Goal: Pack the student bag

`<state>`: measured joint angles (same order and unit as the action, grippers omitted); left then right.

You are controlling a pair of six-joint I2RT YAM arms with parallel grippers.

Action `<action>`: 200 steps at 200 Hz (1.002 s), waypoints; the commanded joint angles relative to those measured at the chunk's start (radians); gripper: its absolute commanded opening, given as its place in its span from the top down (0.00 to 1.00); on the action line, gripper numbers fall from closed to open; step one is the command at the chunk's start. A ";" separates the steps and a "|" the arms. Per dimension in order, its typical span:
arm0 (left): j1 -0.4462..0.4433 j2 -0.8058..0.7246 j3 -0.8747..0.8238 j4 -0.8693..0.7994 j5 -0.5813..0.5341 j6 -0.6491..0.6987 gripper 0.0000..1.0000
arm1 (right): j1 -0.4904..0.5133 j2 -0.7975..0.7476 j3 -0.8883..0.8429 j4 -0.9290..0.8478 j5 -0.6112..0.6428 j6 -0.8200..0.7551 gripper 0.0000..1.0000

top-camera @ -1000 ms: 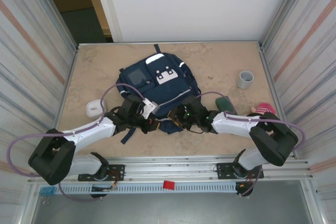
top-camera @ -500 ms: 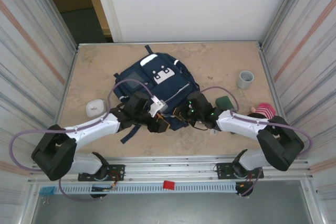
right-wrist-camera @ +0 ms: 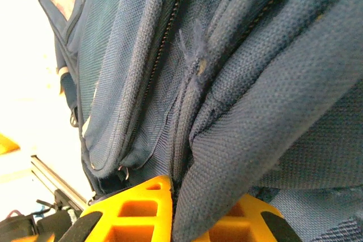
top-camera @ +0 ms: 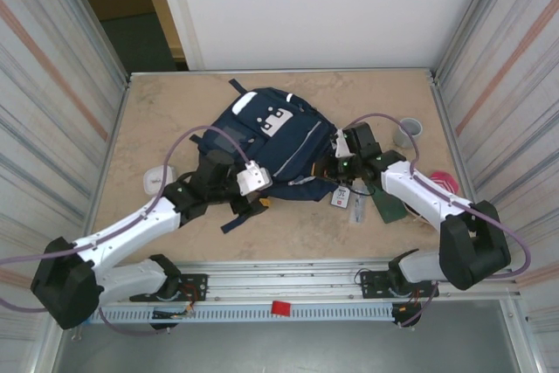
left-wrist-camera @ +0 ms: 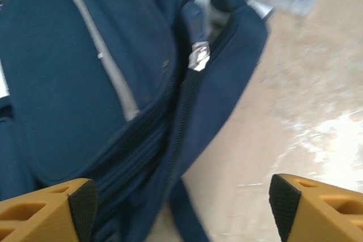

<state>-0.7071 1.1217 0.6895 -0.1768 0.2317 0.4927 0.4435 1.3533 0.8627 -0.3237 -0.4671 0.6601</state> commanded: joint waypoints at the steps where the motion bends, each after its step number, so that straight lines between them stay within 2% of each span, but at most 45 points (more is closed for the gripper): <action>1: 0.005 0.068 -0.015 0.111 -0.102 0.172 0.18 | -0.016 0.009 0.066 0.000 -0.116 -0.117 0.94; 31: 0.005 0.179 -0.025 0.239 -0.066 0.181 0.19 | -0.016 0.025 0.094 0.006 -0.159 -0.129 0.94; 44: 0.005 0.217 -0.025 0.276 -0.038 0.183 0.24 | -0.019 0.026 0.097 0.008 -0.163 -0.135 0.93; 50: 0.005 0.233 -0.024 0.287 -0.027 0.184 0.30 | -0.021 0.030 0.098 0.008 -0.167 -0.137 0.93; 60: 0.005 0.255 -0.025 0.310 -0.019 0.172 0.53 | -0.025 0.031 0.098 0.009 -0.175 -0.143 0.93; 69: 0.002 0.262 -0.030 0.327 0.003 0.152 0.68 | -0.031 0.031 0.096 0.008 -0.182 -0.147 0.93; 91: -0.002 0.242 -0.076 0.405 0.112 0.076 0.94 | -0.052 0.031 0.076 0.010 -0.184 -0.151 0.93; 98: -0.003 0.234 -0.100 0.453 0.146 0.033 0.98 | -0.054 0.029 0.064 0.012 -0.176 -0.150 0.93; 125: -0.003 0.214 -0.208 0.650 0.242 -0.105 1.00 | -0.051 -0.004 -0.025 0.048 -0.154 -0.121 0.88; 138: -0.003 0.216 -0.234 0.681 0.275 -0.128 1.00 | -0.046 -0.038 -0.070 0.056 -0.124 -0.108 0.75; 153: -0.003 0.216 -0.247 0.669 0.292 -0.117 1.00 | -0.042 -0.107 -0.093 0.026 -0.098 -0.113 0.55; 164: -0.004 0.212 -0.258 0.660 0.286 -0.101 1.00 | -0.035 -0.160 -0.078 -0.036 -0.083 -0.146 0.46; 182: -0.003 0.200 -0.270 0.648 0.264 -0.065 1.00 | -0.007 -0.229 -0.015 -0.168 -0.052 -0.226 0.40; 200: -0.008 0.191 -0.293 0.676 0.244 -0.012 0.99 | 0.028 -0.229 0.048 -0.251 -0.063 -0.303 0.37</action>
<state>-0.7063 1.3552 0.4232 0.4088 0.4358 0.4328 0.4301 1.1561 0.8124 -0.4404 -0.5392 0.4889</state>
